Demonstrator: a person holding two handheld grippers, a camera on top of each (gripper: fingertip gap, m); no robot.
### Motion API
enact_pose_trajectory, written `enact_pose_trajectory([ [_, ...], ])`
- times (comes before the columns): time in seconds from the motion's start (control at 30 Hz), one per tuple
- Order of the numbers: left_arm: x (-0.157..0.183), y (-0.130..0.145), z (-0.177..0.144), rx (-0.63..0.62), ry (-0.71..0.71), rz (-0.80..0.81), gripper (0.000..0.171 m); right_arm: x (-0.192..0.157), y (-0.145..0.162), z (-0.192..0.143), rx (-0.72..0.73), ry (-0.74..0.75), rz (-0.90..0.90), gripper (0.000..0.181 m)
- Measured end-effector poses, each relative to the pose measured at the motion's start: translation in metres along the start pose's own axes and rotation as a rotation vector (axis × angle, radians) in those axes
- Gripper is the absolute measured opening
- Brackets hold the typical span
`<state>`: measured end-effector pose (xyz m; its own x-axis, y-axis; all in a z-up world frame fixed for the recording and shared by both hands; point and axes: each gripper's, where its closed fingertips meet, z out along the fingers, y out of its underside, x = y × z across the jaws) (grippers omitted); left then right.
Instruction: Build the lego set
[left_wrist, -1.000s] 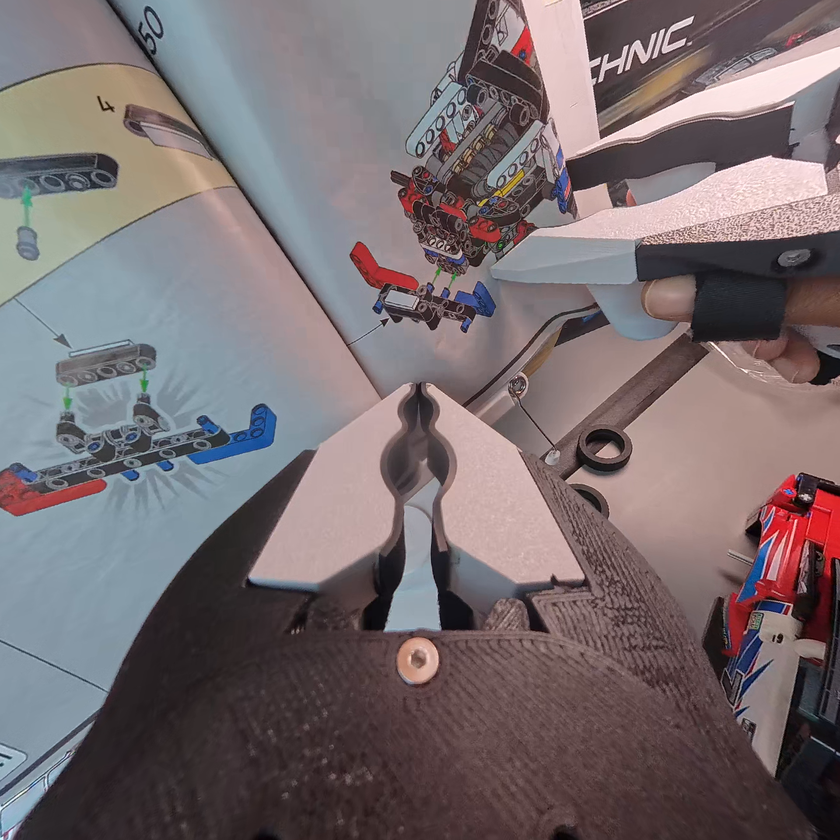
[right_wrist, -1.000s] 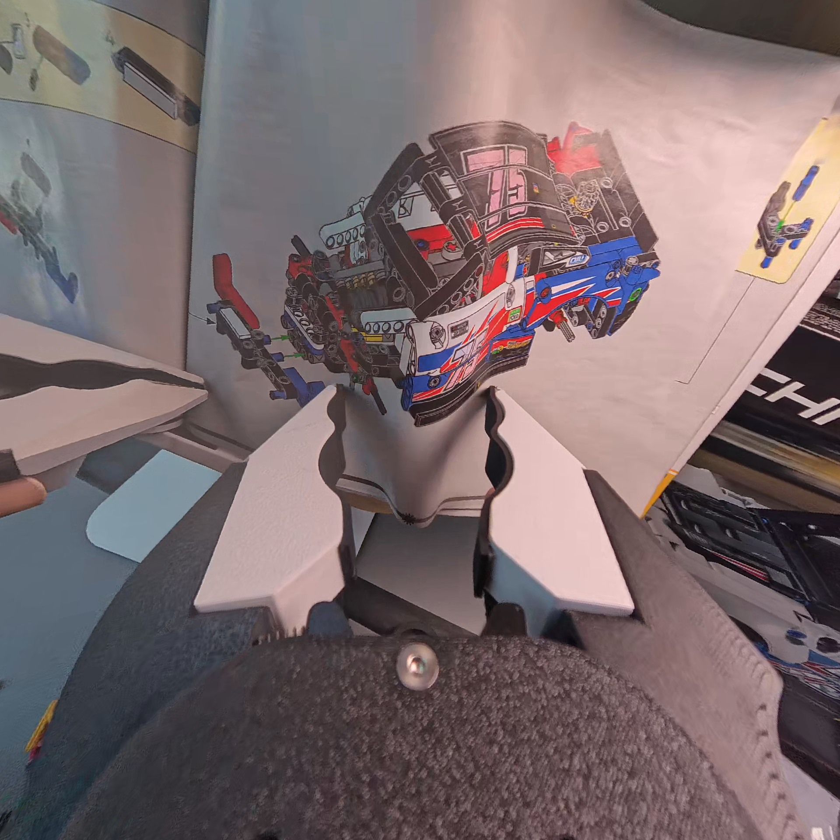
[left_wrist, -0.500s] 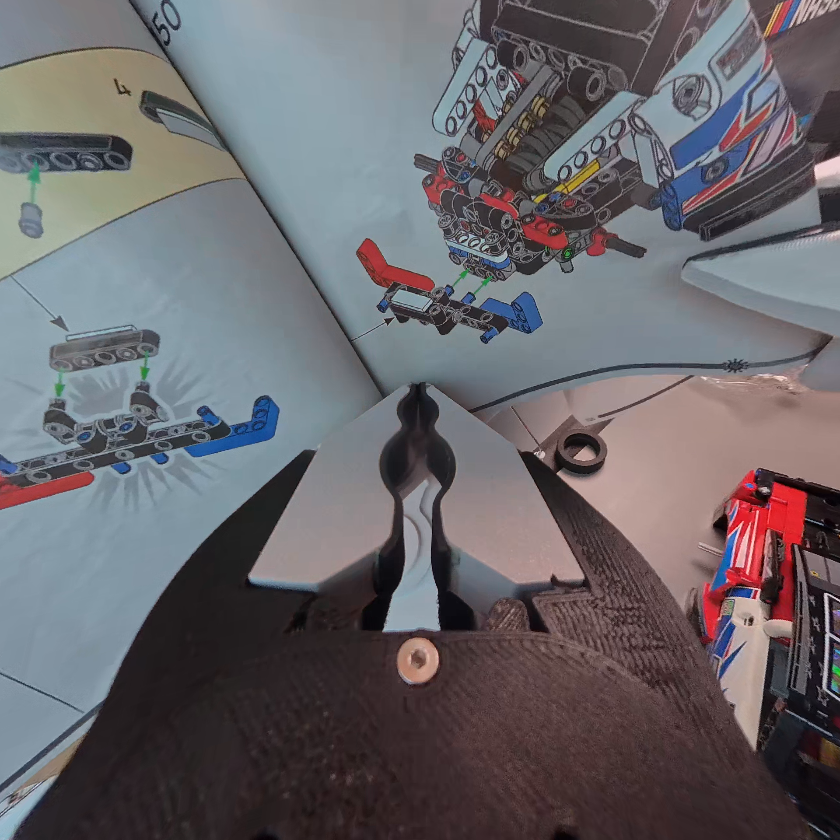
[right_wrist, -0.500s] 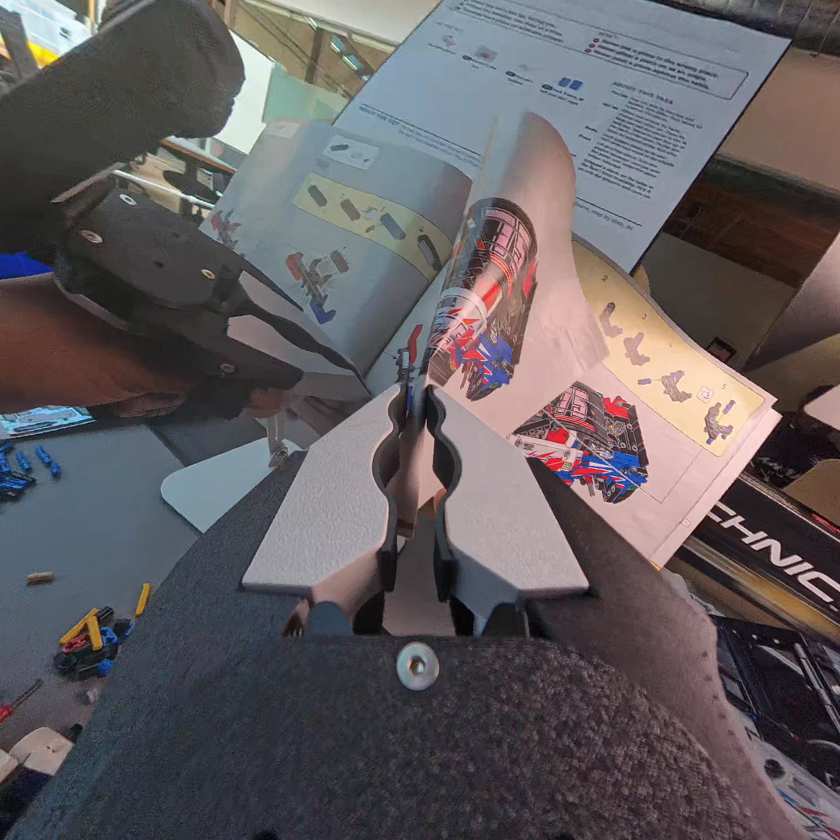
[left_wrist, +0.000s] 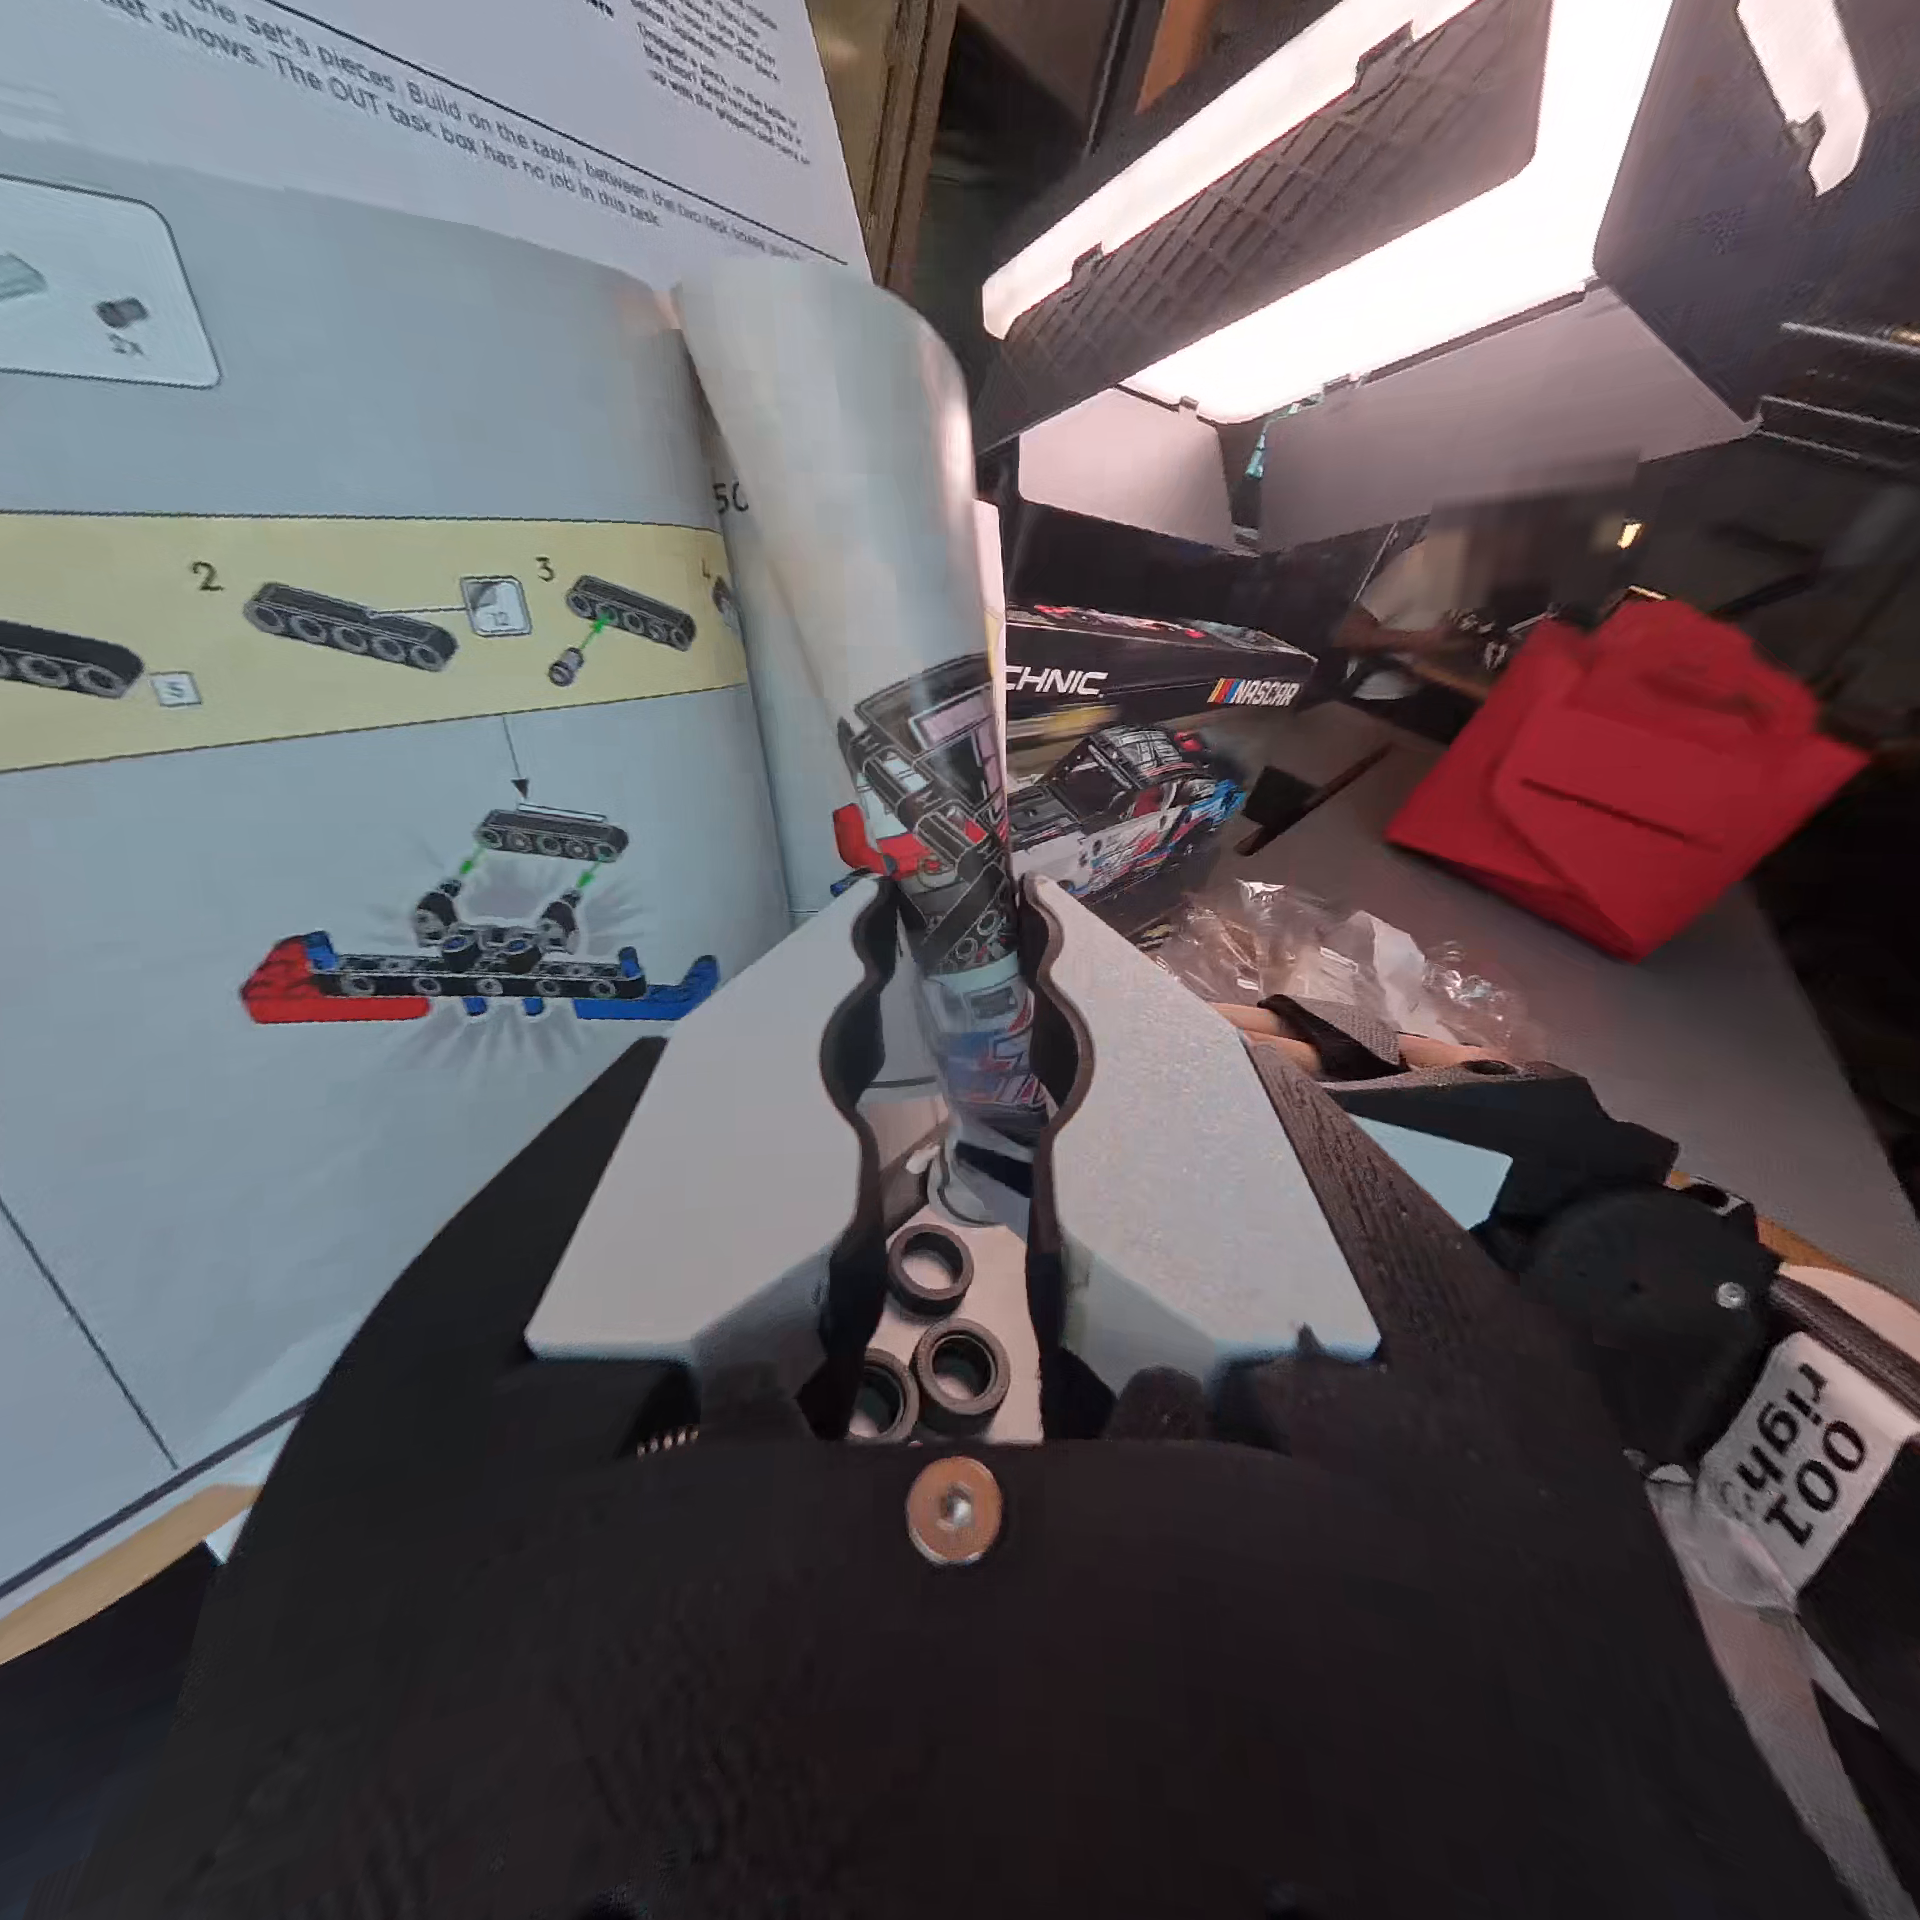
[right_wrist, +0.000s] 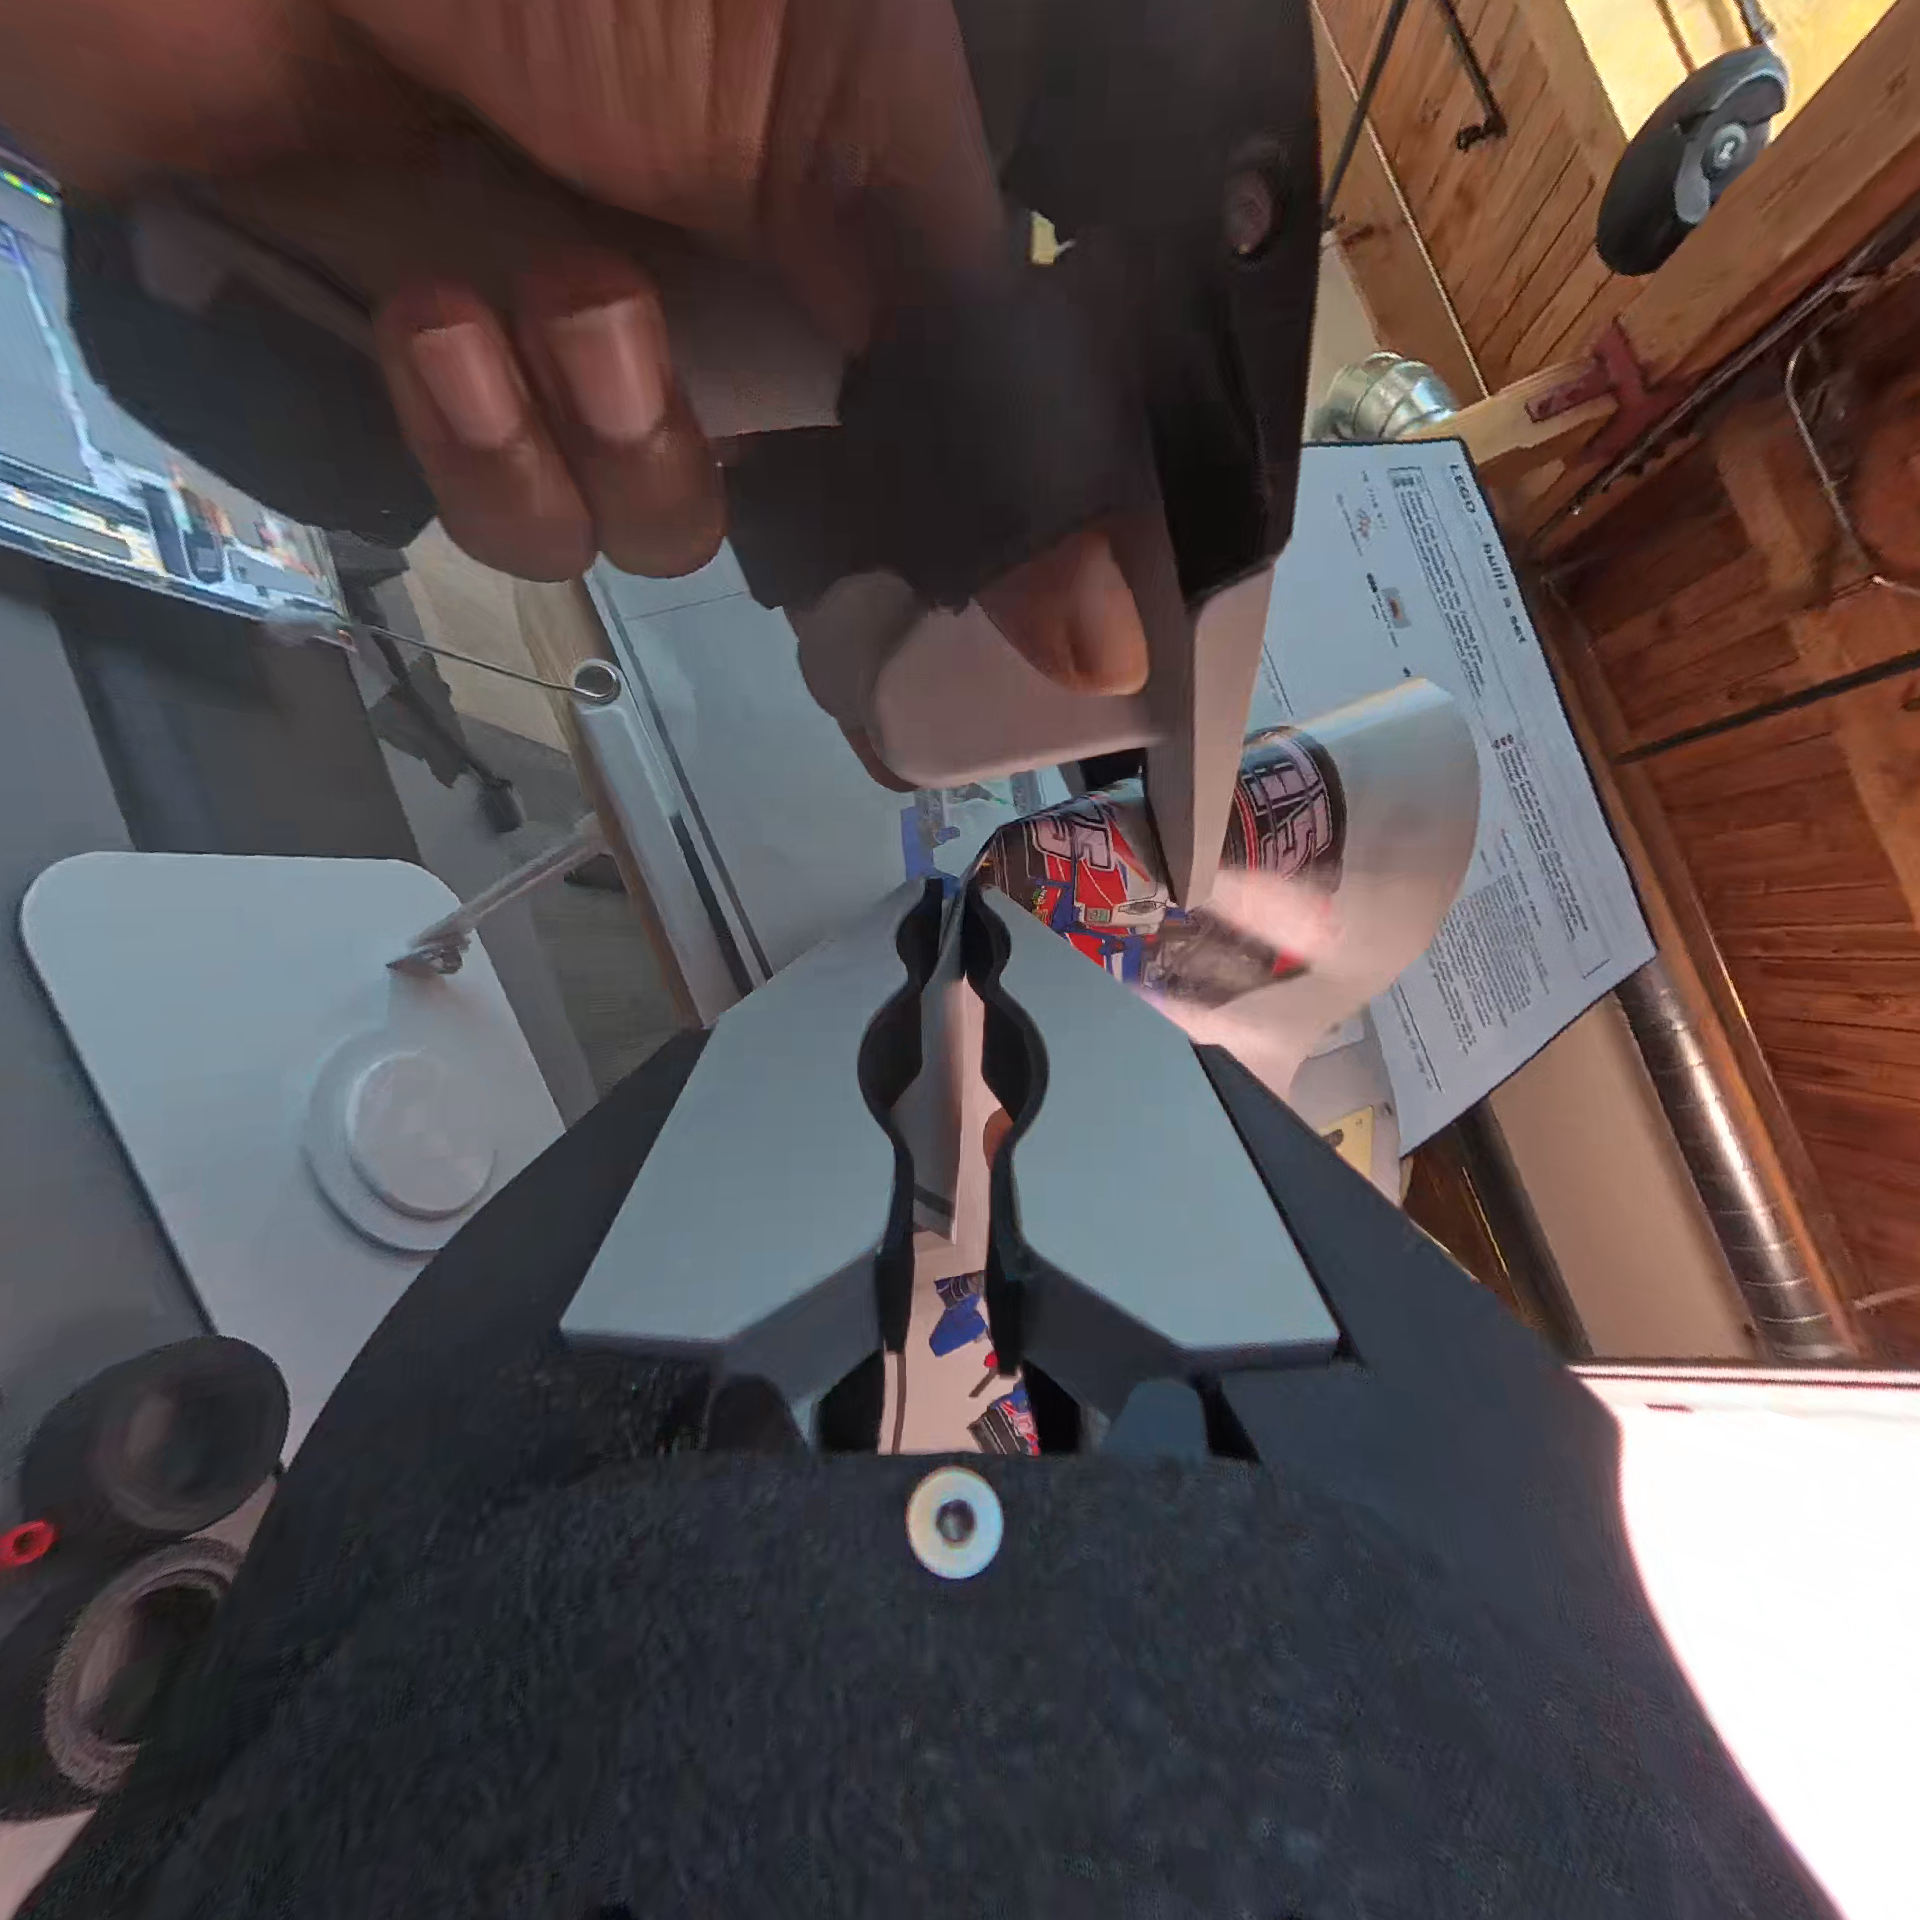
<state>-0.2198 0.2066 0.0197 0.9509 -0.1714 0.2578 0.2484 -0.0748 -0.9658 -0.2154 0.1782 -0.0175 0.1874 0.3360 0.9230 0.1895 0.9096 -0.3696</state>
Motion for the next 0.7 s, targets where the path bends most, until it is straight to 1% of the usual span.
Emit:
enact_pose_trajectory([
  [0.03, -0.004, -0.001, -0.002, 0.007, -0.003, 0.005, 0.014, -0.006, -0.001, 0.001, -0.019, -0.037, -0.006, 0.008],
  [0.07, -0.009, -0.003, -0.004, 0.028, -0.005, -0.018, 0.008, -0.015, -0.003, 0.0, -0.032, -0.107, 0.033, 0.028],
  [0.1, -0.015, -0.004, -0.007, 0.048, -0.004, -0.049, 0.004, -0.021, -0.008, -0.006, -0.033, -0.185, 0.139, 0.05],
  [0.13, -0.021, -0.006, -0.01, 0.063, 0.005, -0.081, 0.003, -0.022, -0.013, -0.015, -0.024, -0.247, 0.289, 0.059],
  [0.17, -0.026, -0.007, -0.014, 0.078, 0.021, -0.109, 0.003, -0.015, -0.022, -0.026, 0.026, -0.281, 0.451, 0.063],
  [0.2, -0.032, -0.008, -0.018, 0.093, 0.033, -0.134, 0.003, -0.001, -0.026, -0.038, 0.095, -0.278, 0.601, 0.06],
  [0.23, -0.037, -0.009, -0.021, 0.105, 0.046, -0.162, 0.003, 0.018, -0.02, -0.046, 0.134, -0.236, 0.728, 0.054],
  [0.27, -0.041, -0.01, -0.024, 0.117, 0.07, -0.197, 0.003, 0.036, -0.007, -0.052, 0.149, -0.179, 0.83, 0.046],
  [0.3, -0.043, -0.011, -0.027, 0.133, 0.104, -0.237, 0.004, 0.049, 0.012, -0.053, 0.14, -0.131, 0.91, 0.04],
  [0.33, -0.045, -0.013, -0.031, 0.155, 0.142, -0.283, 0.006, 0.054, 0.032, -0.05, 0.103, -0.112, 0.98, 0.038],
  [0.37, -0.048, -0.016, -0.034, 0.181, 0.172, -0.33, 0.008, 0.049, 0.05, -0.043, 0.04, -0.131, 1.047, 0.036],
  [0.4, -0.052, -0.018, -0.038, 0.205, 0.185, -0.37, 0.011, 0.037, 0.063, -0.035, -0.023, -0.186, 1.1, 0.036],
  [0.43, -0.058, -0.019, -0.042, 0.225, 0.185, -0.396, 0.014, 0.025, 0.067, -0.027, -0.064, -0.242, 1.123, 0.029],
  [0.47, -0.064, -0.018, -0.047, 0.236, 0.174, -0.41, 0.015, 0.016, 0.064, -0.02, -0.067, -0.281, 1.12, 0.023],
  [0.5, -0.07, -0.017, -0.051, 0.239, 0.15, -0.418, 0.019, 0.011, 0.053, -0.012, -0.036, -0.305, 1.096, 0.018],
  [0.53, -0.077, -0.017, -0.057, 0.243, 0.111, -0.418, 0.027, 0.006, 0.039, -0.005, -0.004, -0.323, 1.054, 0.013],
  [0.57, -0.085, -0.018, -0.065, 0.251, 0.045, -0.412, 0.036, 0.002, 0.027, 0.003, 0.012, -0.33, 1.003, 0.012],
  [0.6, -0.095, -0.022, -0.077, 0.277, -0.046, -0.392, 0.041, -0.001, 0.017, 0.012, 0.012, -0.327, 0.947, 0.012],
  [0.67, -0.102, -0.044, -0.114, 0.398, -0.222, -0.284, 0.043, -0.005, 0.001, 0.031, -0.003, -0.307, 0.858, 0.012],
  [0.7, -0.096, -0.058, -0.134, 0.463, -0.283, -0.213, 0.042, -0.008, -0.004, 0.041, -0.025, -0.298, 0.83, 0.015],
])
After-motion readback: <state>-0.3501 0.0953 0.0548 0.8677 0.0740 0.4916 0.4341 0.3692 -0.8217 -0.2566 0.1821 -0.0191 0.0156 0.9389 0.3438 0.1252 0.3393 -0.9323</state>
